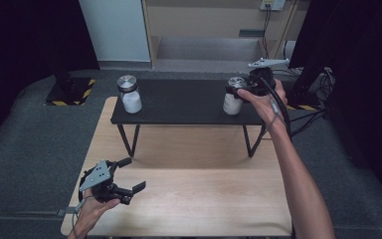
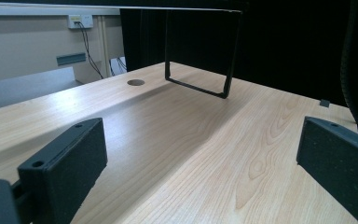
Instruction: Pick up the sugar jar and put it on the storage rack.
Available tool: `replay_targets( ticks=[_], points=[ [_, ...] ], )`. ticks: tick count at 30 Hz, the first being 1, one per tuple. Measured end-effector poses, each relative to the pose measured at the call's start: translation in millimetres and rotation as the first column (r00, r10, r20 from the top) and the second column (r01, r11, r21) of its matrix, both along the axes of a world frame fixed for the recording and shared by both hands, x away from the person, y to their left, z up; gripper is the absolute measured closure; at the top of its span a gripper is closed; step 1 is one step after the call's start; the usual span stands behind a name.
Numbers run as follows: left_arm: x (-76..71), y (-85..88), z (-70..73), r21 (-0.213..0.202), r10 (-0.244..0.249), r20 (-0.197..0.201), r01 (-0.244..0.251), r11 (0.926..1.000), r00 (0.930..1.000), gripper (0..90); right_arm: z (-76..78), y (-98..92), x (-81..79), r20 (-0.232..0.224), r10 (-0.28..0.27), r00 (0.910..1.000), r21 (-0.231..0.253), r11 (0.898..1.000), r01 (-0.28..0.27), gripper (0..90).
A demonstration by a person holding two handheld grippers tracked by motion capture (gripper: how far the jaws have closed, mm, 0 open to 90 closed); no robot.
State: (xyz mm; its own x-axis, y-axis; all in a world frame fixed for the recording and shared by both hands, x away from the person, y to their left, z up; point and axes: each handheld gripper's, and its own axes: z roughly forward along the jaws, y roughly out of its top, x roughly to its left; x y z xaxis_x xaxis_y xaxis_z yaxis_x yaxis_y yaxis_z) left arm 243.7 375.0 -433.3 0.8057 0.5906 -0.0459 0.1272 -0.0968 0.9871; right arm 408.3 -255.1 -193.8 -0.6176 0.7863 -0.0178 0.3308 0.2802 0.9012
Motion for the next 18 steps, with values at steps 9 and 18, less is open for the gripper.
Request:
replay_targets(
  ticks=[9, 18],
  points=[
    [-0.3, 0.0, 0.2, 0.002, -0.001, 0.000, 0.001, 1.0000, 1.0000, 0.6, -4.9, -16.7, -17.4, 0.005, -0.028, 0.9996, 0.089, 0.996, 0.028, 11.8],
    [-0.4, -2.6, 0.7, 0.009, -0.008, -0.001, 0.008, 0.9999, 1.0000, 0.7, -0.6, -52.4, -58.8, 0.072, -0.041, 0.9965, 0.150, 0.988, 0.030, 6.7]
  ],
)
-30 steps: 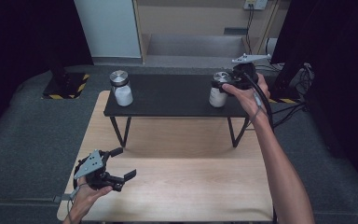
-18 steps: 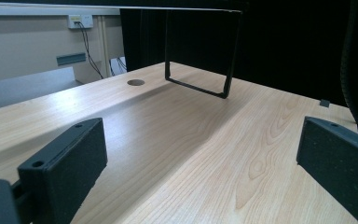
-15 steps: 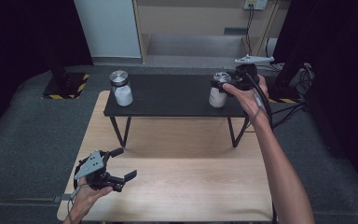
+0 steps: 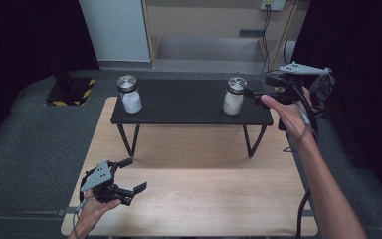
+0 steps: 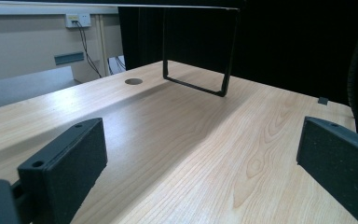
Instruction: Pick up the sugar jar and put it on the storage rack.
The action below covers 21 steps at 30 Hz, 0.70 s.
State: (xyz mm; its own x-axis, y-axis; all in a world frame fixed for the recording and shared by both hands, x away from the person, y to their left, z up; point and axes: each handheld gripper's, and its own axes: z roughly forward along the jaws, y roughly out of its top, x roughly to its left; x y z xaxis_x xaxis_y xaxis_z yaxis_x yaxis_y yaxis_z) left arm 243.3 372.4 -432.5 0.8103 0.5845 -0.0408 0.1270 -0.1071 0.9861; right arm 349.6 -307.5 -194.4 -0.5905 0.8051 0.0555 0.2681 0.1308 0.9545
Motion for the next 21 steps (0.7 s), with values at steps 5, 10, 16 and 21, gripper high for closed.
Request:
replay_targets(
  ticks=[5, 10, 16, 21],
  points=[
    [-0.4, -1.1, 0.0, 0.001, 0.001, 0.000, -0.001, 1.0000, 1.0000, 0.6, -6.0, -13.6, -21.7, 0.035, 0.018, 0.9992, 0.030, 0.999, -0.019, 6.2],
    [-0.2, -2.4, -0.2, 0.002, 0.000, -0.002, 0.000, 1.0000, 1.0000, 0.6, -13.1, -21.3, -39.0, 0.055, 0.034, 0.9979, 0.051, 0.998, -0.037, 6.1],
    [-0.5, -3.9, 0.3, 0.008, -0.005, -0.002, 0.005, 1.0000, 1.0000, 0.6, -27.2, -22.0, -61.4, 0.082, 0.027, 0.9963, 0.037, 0.999, -0.030, 6.5],
    [-1.2, -3.2, 0.5, 0.008, -0.003, -0.001, 0.003, 1.0000, 1.0000, 0.6, -43.1, -22.8, -76.1, 0.092, 0.046, 0.9947, 0.038, 0.998, -0.050, 6.6]
  ],
)
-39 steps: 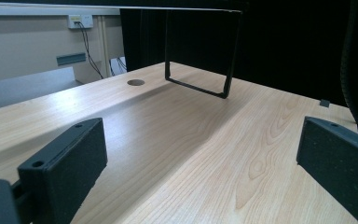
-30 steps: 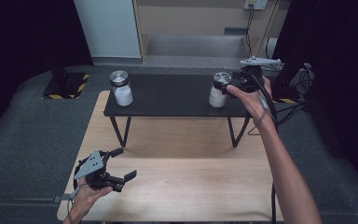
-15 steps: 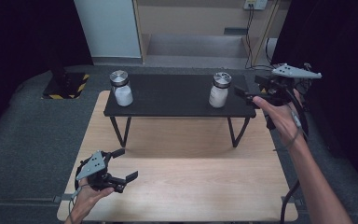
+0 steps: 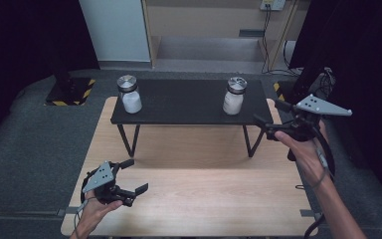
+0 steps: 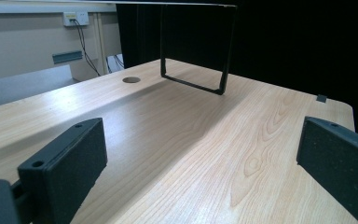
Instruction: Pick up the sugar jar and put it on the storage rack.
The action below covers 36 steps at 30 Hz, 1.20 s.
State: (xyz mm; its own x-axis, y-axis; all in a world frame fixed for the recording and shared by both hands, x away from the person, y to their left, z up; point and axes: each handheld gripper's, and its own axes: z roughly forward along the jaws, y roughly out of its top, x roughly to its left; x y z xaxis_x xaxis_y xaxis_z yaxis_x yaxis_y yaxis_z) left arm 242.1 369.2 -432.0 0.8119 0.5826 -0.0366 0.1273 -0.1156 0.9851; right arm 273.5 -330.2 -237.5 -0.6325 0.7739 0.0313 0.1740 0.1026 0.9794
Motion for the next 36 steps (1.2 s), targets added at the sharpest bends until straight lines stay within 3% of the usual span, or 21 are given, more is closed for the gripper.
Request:
replay_targets(
  ticks=[10, 18, 28, 36],
  points=[
    [-0.9, -0.3, 0.2, 0.001, 0.001, 0.002, -0.001, 1.0000, 1.0000, 0.6, -37.5, 3.0, -28.4, 0.033, 0.010, 0.9994, 0.014, 1.000, -0.011, 7.2],
    [-0.8, 0.1, 0.0, 0.000, 0.001, 0.001, -0.001, 1.0000, 1.0000, 0.6, -70.5, 6.5, -41.0, 0.050, 0.008, 0.9987, 0.035, 0.999, -0.009, 7.3],
    [-0.2, -0.2, 0.1, 0.003, -0.004, 0.000, 0.004, 1.0000, 1.0000, 0.6, -103.5, 11.8, -49.9, 0.074, 0.050, 0.9960, -0.020, 0.999, -0.049, 8.2],
    [0.6, -0.2, -0.5, 0.004, -0.009, -0.002, 0.009, 0.9999, 1.0000, 0.6, -136.7, 9.5, -59.7, 0.101, 0.079, 0.9917, -0.033, 0.997, -0.076, 8.2]
  ],
)
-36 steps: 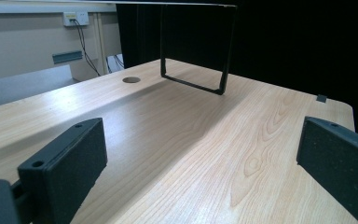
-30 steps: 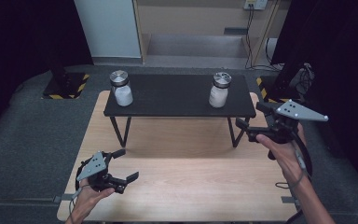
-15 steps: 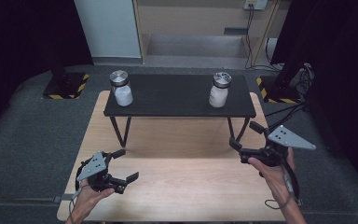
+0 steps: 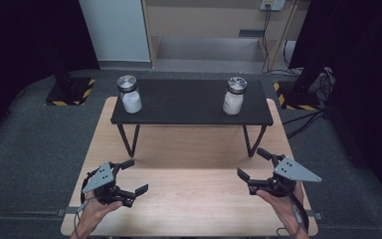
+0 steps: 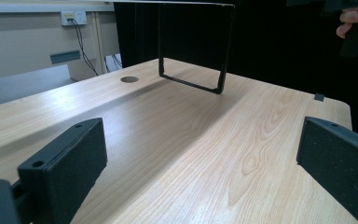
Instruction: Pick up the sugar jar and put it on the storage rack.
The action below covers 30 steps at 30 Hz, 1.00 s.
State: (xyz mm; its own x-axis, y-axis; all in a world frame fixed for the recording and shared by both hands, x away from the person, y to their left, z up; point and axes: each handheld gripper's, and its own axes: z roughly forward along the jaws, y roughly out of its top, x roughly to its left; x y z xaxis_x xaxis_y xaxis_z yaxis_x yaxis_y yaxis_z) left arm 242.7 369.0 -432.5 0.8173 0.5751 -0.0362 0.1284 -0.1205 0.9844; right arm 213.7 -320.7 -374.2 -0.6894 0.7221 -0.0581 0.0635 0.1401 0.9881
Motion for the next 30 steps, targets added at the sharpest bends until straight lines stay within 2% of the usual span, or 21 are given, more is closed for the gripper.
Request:
replay_targets(
  ticks=[3, 8, 14, 19, 24, 30],
  points=[
    [0.0, -0.1, 0.2, 0.002, -0.003, 0.002, 0.003, 1.0000, 1.0000, 0.6, -7.9, -1.9, -4.4, 0.022, 0.001, 0.9998, -0.014, 1.000, -0.001, 8.2],
    [0.5, -1.0, 0.0, 0.005, -0.005, 0.000, 0.005, 1.0000, 1.0000, 0.6, -16.7, -7.2, -5.6, 0.030, 0.028, 0.9992, -0.022, 0.999, -0.027, 8.2],
    [0.4, -1.2, 0.1, 0.006, -0.006, 0.000, 0.006, 1.0000, 1.0000, 0.6, -28.9, -15.1, -3.6, 0.041, 0.066, 0.9969, -0.006, 0.998, -0.066, 8.2],
    [0.1, -1.2, 0.0, 0.003, -0.007, 0.003, 0.007, 1.0000, 1.0000, 0.6, -39.0, -17.2, -2.6, 0.028, 0.084, 0.9961, -0.001, 0.997, -0.084, 8.2],
    [0.1, -0.9, -0.4, 0.001, -0.006, 0.003, 0.006, 1.0000, 1.0000, 0.6, -47.7, -20.7, -1.6, 0.016, 0.087, 0.9961, 0.026, 0.996, -0.088, 8.2],
    [0.3, -1.5, -0.3, 0.000, -0.010, 0.003, 0.010, 1.0000, 0.9999, 0.6, -53.0, -22.9, -3.0, 0.007, 0.086, 0.9963, 0.031, 0.996, -0.086, 8.2]
  ],
)
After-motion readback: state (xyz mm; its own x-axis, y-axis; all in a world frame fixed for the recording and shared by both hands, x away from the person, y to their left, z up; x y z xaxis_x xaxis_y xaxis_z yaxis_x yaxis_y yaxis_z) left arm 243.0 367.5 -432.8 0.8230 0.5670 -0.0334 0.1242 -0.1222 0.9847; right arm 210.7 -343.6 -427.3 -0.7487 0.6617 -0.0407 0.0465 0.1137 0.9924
